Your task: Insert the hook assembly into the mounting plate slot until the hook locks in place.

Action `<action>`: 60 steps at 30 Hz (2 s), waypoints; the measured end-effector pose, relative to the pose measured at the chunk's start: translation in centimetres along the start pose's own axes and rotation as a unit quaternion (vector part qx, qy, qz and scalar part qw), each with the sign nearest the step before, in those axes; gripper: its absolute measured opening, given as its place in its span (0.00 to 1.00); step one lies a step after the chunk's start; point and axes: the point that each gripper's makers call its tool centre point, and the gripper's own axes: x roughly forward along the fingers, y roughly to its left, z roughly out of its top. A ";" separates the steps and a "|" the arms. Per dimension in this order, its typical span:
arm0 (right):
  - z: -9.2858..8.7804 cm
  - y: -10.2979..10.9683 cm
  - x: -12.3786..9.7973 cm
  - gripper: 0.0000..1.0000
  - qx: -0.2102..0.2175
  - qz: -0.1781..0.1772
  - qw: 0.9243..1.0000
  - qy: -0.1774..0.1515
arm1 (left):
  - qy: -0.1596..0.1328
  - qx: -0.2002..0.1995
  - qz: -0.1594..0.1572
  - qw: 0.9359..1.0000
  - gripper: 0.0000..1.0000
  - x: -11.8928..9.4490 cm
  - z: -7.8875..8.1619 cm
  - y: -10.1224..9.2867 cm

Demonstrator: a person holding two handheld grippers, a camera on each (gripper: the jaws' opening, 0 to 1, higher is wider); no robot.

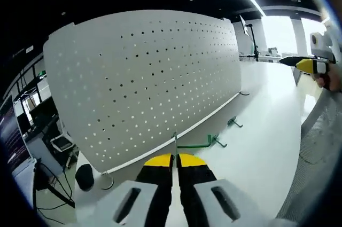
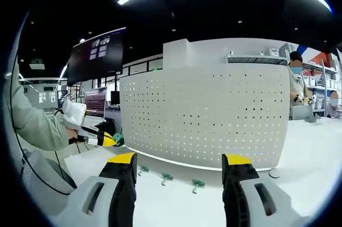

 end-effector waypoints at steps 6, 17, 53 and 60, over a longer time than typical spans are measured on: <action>0.1 0.6 0.0 0.62 0.000 0.015 1.000 -0.002 | -0.019 -0.010 0.011 1.000 0.03 -0.7 0.9 -0.5; 0.3 1.3 0.0 0.61 0.006 0.031 0.999 -0.007 | -0.088 -0.044 0.008 0.995 0.03 -2.0 4.3 -2.3; 3.0 5.4 0.5 0.22 0.023 0.106 0.994 -0.023 | -0.208 -0.089 -0.062 0.972 0.03 -3.4 12.1 -9.2; 4.7 6.6 1.1 0.22 0.025 0.128 0.991 -0.037 | -0.218 -0.085 -0.070 0.970 0.03 -3.6 12.9 -9.2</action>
